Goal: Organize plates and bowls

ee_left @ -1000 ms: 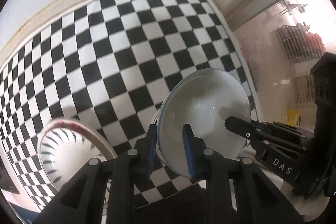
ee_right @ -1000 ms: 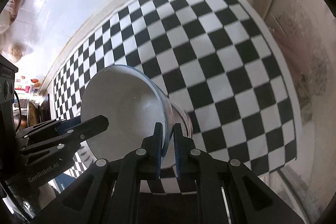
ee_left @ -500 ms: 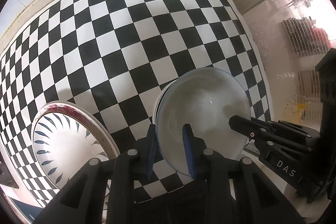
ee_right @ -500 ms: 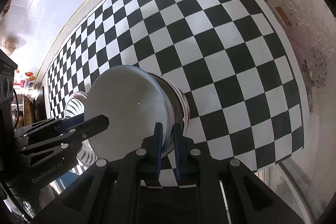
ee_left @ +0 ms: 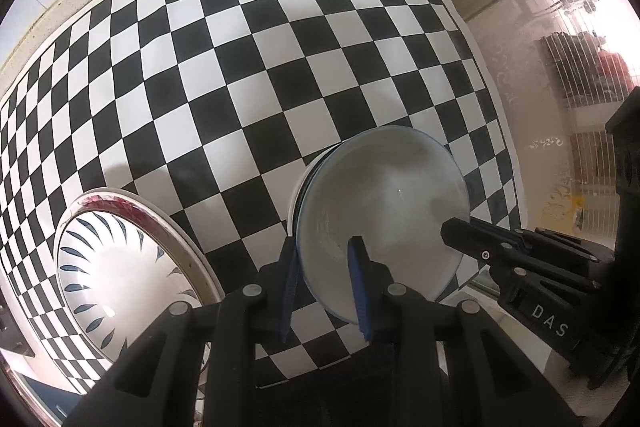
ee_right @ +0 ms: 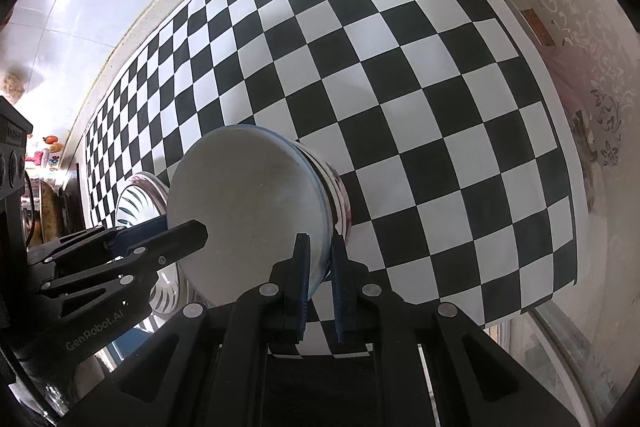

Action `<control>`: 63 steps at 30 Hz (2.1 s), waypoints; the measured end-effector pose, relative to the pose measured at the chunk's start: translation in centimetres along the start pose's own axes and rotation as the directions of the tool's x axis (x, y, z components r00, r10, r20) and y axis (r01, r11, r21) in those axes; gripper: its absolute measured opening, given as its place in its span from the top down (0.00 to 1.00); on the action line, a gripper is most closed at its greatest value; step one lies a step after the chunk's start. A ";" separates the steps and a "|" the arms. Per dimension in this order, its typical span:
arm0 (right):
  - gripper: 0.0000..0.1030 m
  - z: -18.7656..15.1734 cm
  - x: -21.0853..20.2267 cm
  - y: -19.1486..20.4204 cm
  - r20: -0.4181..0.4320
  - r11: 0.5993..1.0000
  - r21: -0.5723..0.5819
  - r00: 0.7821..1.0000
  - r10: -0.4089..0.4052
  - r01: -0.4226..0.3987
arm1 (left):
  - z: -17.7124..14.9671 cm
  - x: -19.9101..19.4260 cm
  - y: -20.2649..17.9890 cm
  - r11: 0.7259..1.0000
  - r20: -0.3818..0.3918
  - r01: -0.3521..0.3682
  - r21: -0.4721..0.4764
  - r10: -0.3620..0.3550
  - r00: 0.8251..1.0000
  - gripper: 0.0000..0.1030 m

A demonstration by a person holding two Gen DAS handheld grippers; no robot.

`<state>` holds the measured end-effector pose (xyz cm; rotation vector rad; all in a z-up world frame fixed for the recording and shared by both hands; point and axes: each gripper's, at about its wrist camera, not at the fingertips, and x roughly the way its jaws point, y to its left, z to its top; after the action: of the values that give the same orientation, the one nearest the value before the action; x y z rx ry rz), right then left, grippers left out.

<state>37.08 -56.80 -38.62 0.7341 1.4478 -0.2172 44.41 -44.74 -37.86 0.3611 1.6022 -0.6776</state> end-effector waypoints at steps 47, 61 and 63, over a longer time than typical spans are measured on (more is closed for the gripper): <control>0.14 -4.4 -10.5 3.5 0.212 0.982 -0.115 0.970 -0.122 0.149 | -4.0 -10.2 1.2 0.994 0.244 -0.107 -0.038 0.113 0.963 0.18; 0.13 -10.1 -21.7 9.1 0.383 0.974 -0.163 0.920 -0.081 0.154 | -10.2 -20.4 0.4 0.983 0.349 -0.147 -0.107 0.175 0.921 0.18; 0.13 -10.8 -22.5 9.8 0.390 0.973 -0.174 0.918 -0.073 0.151 | -10.9 -21.6 0.4 0.983 0.364 -0.141 -0.117 0.175 0.915 0.18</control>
<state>30.39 -49.67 -13.72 0.4136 1.1185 -0.2816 39.35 -34.45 -16.54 0.2743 1.2200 -0.5131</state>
